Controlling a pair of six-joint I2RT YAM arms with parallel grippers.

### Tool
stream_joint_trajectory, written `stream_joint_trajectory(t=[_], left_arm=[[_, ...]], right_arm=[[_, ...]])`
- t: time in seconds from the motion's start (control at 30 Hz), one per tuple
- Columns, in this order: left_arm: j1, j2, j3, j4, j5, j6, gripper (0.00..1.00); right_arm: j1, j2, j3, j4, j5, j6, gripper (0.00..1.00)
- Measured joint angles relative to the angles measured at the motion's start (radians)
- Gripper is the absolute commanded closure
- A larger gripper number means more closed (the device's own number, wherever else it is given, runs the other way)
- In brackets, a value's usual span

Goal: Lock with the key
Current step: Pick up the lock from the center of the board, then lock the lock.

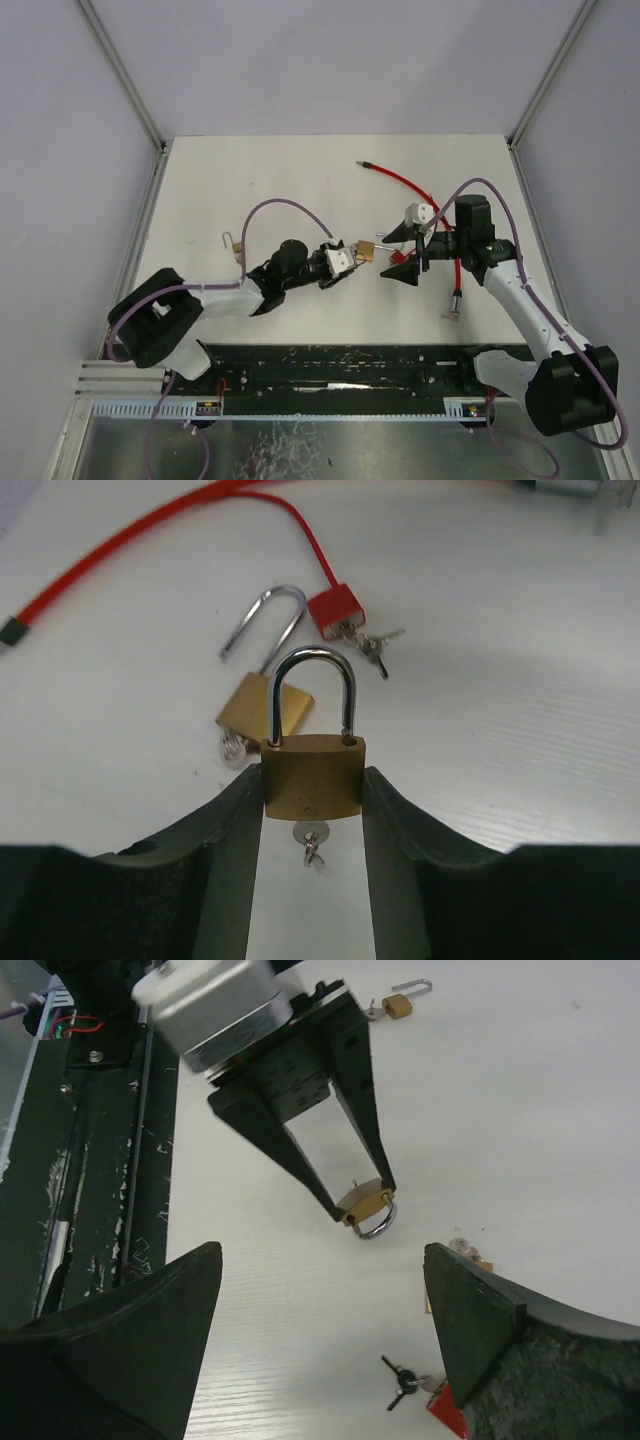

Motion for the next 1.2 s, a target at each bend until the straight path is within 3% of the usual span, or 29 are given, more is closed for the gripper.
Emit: stream_joint_trajectory(t=[0.17,0.4,0.7,1.2], left_arm=[[-0.029,0.088,-0.051,0.234,-0.04,0.112,1.0],[-0.035,0.222,-0.064,0.423,-0.055,0.216,1.0],[-0.061,0.256,-0.095,0.543,-0.131,0.303,1.0],[-0.095,0.301,-0.104,0.564,-0.184,0.327,1.0]], right_arm=[[0.04,0.031,0.063,-0.046,0.072,-0.049,0.14],[0.054,0.08,0.019,0.037,0.156,0.049,0.28],[0.1,0.276,0.015,0.07,0.249,0.179,0.4],[0.111,0.291,-0.001,0.236,0.294,0.396,0.59]])
